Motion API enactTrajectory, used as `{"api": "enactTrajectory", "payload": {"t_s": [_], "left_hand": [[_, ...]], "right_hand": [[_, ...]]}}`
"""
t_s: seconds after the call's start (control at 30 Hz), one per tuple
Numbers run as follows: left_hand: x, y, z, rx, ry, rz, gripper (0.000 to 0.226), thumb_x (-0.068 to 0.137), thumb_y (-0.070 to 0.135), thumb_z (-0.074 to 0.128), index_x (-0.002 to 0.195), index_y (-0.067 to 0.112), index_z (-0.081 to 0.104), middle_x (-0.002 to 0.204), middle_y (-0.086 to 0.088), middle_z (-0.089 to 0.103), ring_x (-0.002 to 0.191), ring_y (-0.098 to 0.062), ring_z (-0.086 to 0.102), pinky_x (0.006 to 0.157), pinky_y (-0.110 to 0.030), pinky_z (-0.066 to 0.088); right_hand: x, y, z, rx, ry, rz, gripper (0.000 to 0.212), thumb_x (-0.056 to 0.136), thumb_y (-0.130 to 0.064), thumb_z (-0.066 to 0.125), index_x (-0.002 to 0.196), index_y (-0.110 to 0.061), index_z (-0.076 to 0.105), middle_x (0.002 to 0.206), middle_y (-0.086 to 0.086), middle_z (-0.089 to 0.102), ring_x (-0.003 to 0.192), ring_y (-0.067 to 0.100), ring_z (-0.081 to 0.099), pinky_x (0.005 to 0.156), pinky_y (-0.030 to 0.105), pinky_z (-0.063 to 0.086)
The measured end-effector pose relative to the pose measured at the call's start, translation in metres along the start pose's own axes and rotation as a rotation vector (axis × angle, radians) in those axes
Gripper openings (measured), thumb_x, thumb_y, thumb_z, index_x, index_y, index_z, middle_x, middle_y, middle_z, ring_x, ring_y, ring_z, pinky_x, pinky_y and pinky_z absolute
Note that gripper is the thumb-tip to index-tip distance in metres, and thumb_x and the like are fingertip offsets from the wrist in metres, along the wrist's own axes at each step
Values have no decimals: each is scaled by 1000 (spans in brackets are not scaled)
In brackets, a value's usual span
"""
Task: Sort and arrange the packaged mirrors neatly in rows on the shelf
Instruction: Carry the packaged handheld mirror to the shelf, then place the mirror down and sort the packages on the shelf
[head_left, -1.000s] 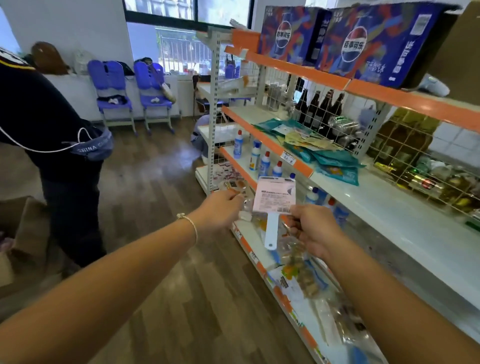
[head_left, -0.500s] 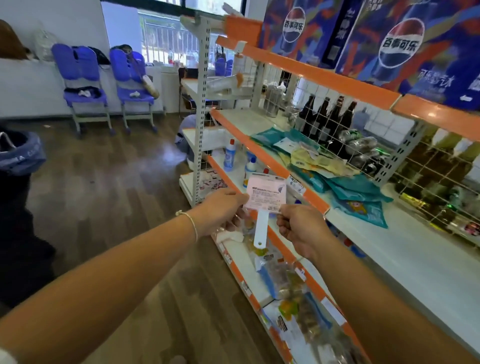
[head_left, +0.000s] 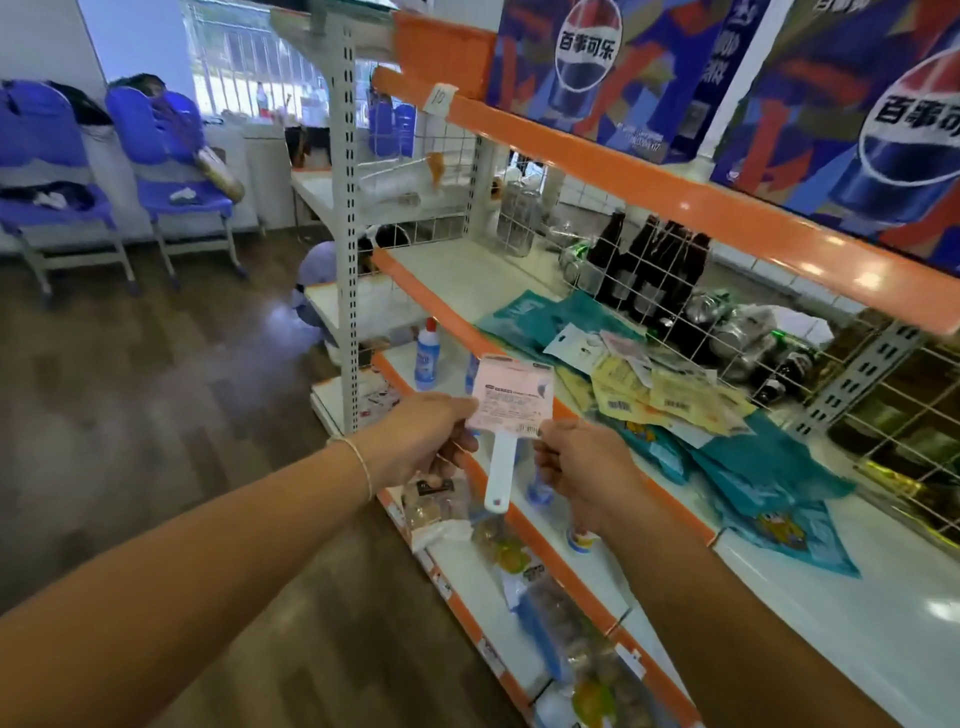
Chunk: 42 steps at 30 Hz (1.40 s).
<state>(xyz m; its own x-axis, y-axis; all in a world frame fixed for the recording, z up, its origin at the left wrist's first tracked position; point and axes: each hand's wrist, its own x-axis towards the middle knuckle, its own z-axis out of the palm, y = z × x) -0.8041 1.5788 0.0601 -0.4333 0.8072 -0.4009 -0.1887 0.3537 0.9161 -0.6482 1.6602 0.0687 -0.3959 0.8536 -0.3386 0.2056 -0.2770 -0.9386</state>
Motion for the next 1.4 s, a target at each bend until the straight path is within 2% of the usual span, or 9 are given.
{"api": "enactTrajectory", "payload": {"t_s": [0.2, 0.4, 0.57, 0.7, 0.83, 0.9, 1.2, 1.27, 1.4], "left_hand": [[93, 28, -4, -38, -28, 1, 24, 102, 27, 46, 101, 7, 60, 58, -4, 59, 47, -17, 51, 53, -29, 41], [184, 67, -3, -62, 6, -12, 21, 100, 22, 51, 83, 11, 55, 50, 0, 56, 43, -14, 47, 40, -21, 37], [256, 88, -8, 32, 26, 8, 18, 98, 13, 54, 83, 3, 56, 65, -13, 51, 49, -19, 43, 43, -20, 36], [304, 102, -20, 171, 80, 2, 29, 99, 16, 54, 74, 1, 53, 63, -15, 53, 44, -20, 44, 38, -20, 36], [351, 118, -38, 282, 95, 23, 31, 101, 14, 50, 74, 0, 55, 63, -13, 55, 44, -19, 45, 43, -25, 39], [378, 125, -51, 357, 80, 16, 30, 102, 14, 47, 80, -2, 58, 66, -13, 56, 47, -19, 48, 44, -25, 40], [506, 154, -122, 577, 92, 89, 35, 99, 18, 50, 67, 3, 55, 71, -18, 60, 47, -23, 50, 40, -22, 41], [528, 160, -138, 687, 86, 112, 32, 96, 17, 50, 68, 4, 59, 68, -15, 62, 51, -25, 55, 44, -26, 46], [563, 170, -160, 856, 33, 157, 36, 95, 19, 50, 64, 5, 59, 79, -22, 68, 77, -34, 66, 70, -35, 53]], "right_hand": [[89, -19, 9, -40, 14, -28, 21, 99, -11, 54, 80, -4, 62, 70, 13, 59, 57, 18, 46, 52, 29, 37], [180, -49, 13, -89, -1, -33, 23, 99, -13, 54, 83, 3, 59, 61, 8, 58, 50, 14, 49, 57, 34, 36], [255, -68, 14, -275, 2, -99, 26, 97, -16, 58, 74, -3, 60, 70, 17, 56, 61, 22, 50, 57, 33, 42], [298, -75, 18, -339, 4, -96, 29, 93, -19, 61, 66, -9, 66, 65, 10, 64, 62, 23, 58, 63, 37, 49], [326, -81, 23, -360, 51, -110, 15, 93, -20, 62, 82, -11, 69, 69, 8, 66, 59, 18, 58, 59, 33, 49], [340, -82, 27, -394, 83, -124, 14, 90, -20, 62, 81, -14, 70, 66, 4, 67, 57, 17, 58, 58, 33, 48], [411, -92, 79, -473, 267, -106, 8, 90, -27, 64, 88, -23, 70, 73, -2, 70, 59, 7, 63, 54, 22, 49], [425, -94, 94, -412, 301, -83, 8, 90, -24, 65, 92, -19, 71, 73, -1, 71, 59, 6, 64, 63, 27, 57], [442, -97, 120, -358, 355, -53, 6, 90, -19, 65, 93, -17, 70, 75, 2, 70, 67, 16, 66, 73, 38, 58]]}}
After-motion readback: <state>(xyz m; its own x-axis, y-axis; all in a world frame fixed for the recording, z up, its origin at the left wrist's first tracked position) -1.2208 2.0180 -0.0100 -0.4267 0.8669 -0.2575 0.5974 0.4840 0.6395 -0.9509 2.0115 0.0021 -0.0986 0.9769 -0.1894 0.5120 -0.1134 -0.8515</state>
